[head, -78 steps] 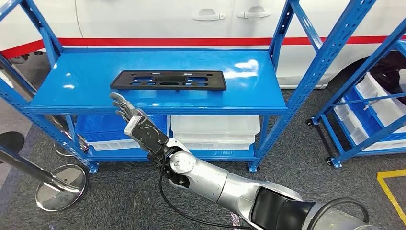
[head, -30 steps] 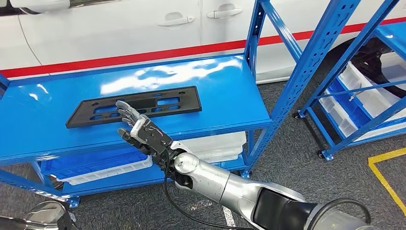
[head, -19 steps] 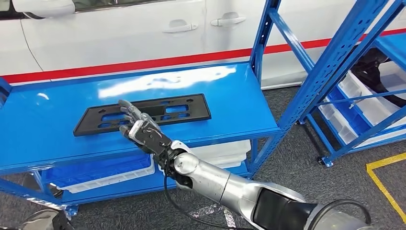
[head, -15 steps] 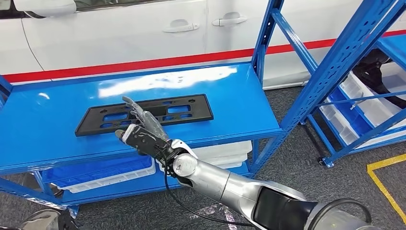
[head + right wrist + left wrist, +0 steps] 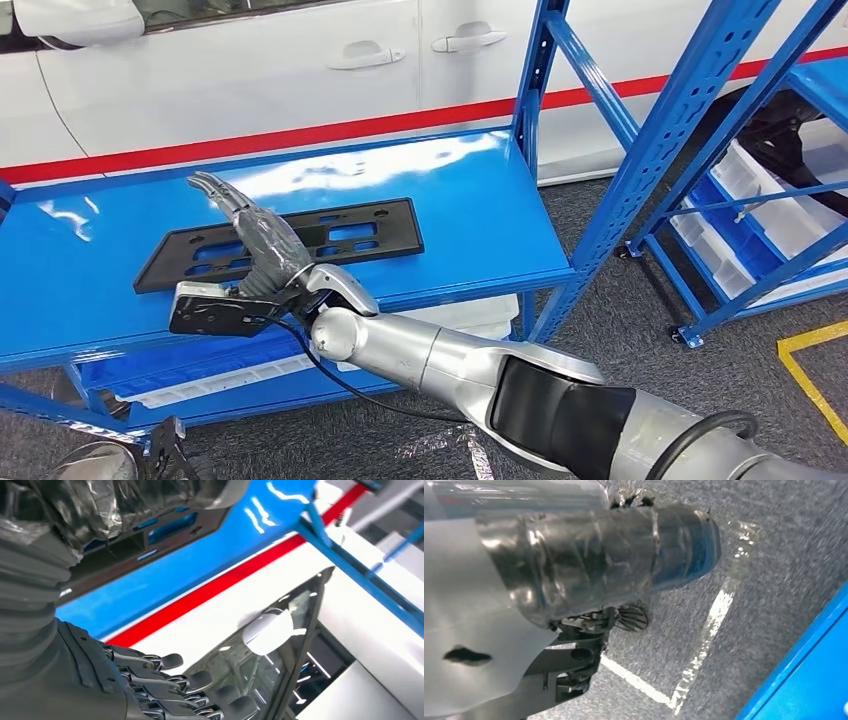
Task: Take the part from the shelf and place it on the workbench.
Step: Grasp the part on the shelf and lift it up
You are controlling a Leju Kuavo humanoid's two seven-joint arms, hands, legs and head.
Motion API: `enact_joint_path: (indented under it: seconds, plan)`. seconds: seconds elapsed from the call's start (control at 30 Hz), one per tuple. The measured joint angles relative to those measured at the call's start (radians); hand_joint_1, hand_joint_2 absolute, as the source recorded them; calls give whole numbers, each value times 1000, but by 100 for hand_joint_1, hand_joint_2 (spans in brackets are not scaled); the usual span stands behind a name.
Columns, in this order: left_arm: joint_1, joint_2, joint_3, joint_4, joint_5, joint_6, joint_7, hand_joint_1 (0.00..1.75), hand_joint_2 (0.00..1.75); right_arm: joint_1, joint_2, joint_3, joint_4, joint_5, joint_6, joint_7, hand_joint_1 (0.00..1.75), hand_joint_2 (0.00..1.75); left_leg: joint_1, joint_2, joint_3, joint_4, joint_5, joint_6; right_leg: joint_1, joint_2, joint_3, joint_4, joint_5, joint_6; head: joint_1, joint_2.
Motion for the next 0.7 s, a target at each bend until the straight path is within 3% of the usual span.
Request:
enact_joint_path:
  seconds: [0.03, 0.1, 0.17, 0.27, 0.33, 0.43, 0.47, 0.5, 0.53, 0.6, 0.63, 0.7]
  plan:
    - [1, -2, -4, 0, -4, -12, -12, 0, 0, -12, 12, 7, 25, 30, -2, 12, 0, 175, 0, 0, 18, -37, 26, 2, 0, 1, 1, 0, 0, 0, 0, 0]
    - [2, -4, -15, 0, -11, -40, -38, 0, 0, -39, 40, 25, 77, 101, -2, 46, 0, 175, -1, -1, 87, -171, 84, 8, 1, 3, 1, -1, -2, 0, 0, 0]
    - [3, -5, -27, 0, -17, -63, -51, 0, 0, -65, 64, 51, 129, 159, 20, 92, 0, 175, -6, -3, 133, -261, 104, 13, 3, 6, -1, -3, -2, 4, 0, 0]
    - [8, -9, -44, 1, -22, -78, -51, 0, 0, -85, 86, 102, 194, 198, 106, 164, 0, 175, -7, -4, 141, -283, 103, 23, 4, 5, -3, -10, -2, 14, 0, 0]
    - [7, -11, -50, 2, -25, -80, -49, 0, 0, -99, 95, 136, 228, 202, 185, 202, 0, 175, -3, -4, 147, -296, 108, 33, 5, 3, -20, 24, -27, 21, 1, 0]
    - [4, -19, -63, 4, -29, -85, -44, 0, 0, -120, 103, 179, 273, 184, 297, 247, 0, 175, -2, -4, 150, -301, 109, 45, 7, 2, -110, 203, -100, 24, 2, 0]
    - [4, -22, -69, 4, -29, -86, -42, 0, 0, -123, 104, 193, 288, 171, 326, 259, 0, 175, -2, -4, 150, -300, 108, 46, 6, 2, -139, 251, -107, 26, 3, 0]
    - [5, -25, -74, 4, -28, -85, -41, 0, 0, -123, 104, 207, 303, 158, 349, 268, 0, 175, -1, -4, 150, -298, 106, 46, 4, 2, -151, 263, -97, 28, 3, 0]
    - [5, -28, -79, 4, -26, -83, -41, 0, 0, -124, 105, 222, 317, 146, 368, 278, 0, 175, -1, -5, 150, -294, 104, 46, 2, 1, -144, 233, -68, 29, 3, 0]
    - [4, -33, -90, 5, -23, -77, -40, 0, 0, -130, 108, 253, 342, 132, 393, 297, 0, 175, 0, -5, 150, -284, 95, 41, -2, -2, -91, 108, 0, 31, 3, 0]
    - [4, -34, -94, 5, -21, -74, -40, 0, 0, -134, 111, 269, 353, 127, 404, 306, 0, 175, -2, -5, 148, -277, 91, 37, -2, -3, -65, 52, 20, 30, 2, 0]
    - [2, -37, -100, 5, -19, -71, -40, 0, 0, -141, 116, 292, 375, 111, 423, 322, 0, 175, -5, -4, 144, -271, 88, 28, 1, -3, -45, 10, 24, 25, 2, 0]
